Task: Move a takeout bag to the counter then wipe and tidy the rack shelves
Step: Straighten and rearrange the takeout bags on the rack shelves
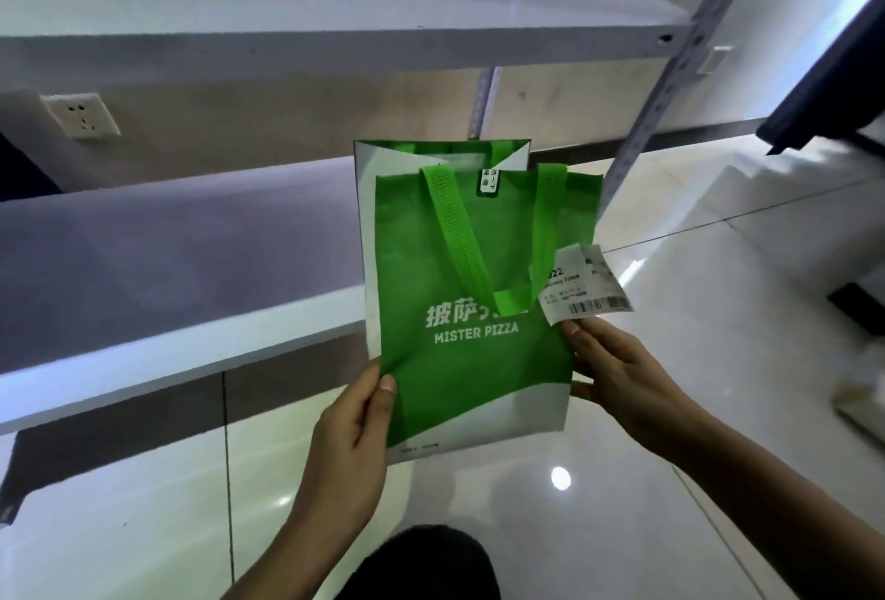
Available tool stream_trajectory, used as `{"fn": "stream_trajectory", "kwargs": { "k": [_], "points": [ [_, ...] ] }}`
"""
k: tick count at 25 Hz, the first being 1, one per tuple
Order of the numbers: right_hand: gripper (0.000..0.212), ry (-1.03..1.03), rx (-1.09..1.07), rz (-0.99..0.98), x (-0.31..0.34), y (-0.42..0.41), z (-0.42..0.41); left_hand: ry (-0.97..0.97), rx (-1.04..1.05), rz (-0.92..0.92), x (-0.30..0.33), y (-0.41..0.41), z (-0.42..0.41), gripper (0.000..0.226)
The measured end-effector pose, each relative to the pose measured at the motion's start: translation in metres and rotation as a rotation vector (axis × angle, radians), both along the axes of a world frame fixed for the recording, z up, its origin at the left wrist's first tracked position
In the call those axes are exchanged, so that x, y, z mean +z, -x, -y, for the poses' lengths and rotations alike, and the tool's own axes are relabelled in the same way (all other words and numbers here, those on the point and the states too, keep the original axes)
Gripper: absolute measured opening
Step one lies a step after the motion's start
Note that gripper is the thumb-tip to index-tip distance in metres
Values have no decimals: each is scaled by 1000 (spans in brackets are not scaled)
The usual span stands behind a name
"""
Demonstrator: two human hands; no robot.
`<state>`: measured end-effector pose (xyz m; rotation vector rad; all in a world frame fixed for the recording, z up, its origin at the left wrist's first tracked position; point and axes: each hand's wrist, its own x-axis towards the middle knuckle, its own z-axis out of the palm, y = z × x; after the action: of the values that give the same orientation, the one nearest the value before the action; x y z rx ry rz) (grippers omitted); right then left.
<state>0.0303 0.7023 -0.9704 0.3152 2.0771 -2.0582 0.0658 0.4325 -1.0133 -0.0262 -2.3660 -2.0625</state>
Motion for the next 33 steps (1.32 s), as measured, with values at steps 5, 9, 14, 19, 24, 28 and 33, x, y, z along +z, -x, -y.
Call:
{"fn": "stream_trajectory", "kwargs": {
  "k": [5, 9, 14, 19, 24, 28, 33],
  "points": [
    [34, 44, -127, -56, 34, -45, -30, 10, -121, -37, 29, -18, -32, 30],
    [29, 96, -281, -161, 69, -61, -41, 7, -179, -104, 73, -20, -53, 32],
    [27, 164, -371, -290, 127, -61, -50, 6, -184, -224, 142, -14, -65, 35],
    [34, 230, -378, -401, 188, -44, -47, 10, -163, -339, 200, 0, -61, 38],
    [26, 278, -313, -521, 245, -5, -21, -18, -26, -516, 258, 31, -48, 43],
    [25, 305, -265, -544, 275, 43, -3, -42, 34, -570, 295, 63, -42, 26],
    [20, 208, -268, -503, 279, 99, 21, 0, 122, -523, 302, 118, -32, 28]
  ]
}}
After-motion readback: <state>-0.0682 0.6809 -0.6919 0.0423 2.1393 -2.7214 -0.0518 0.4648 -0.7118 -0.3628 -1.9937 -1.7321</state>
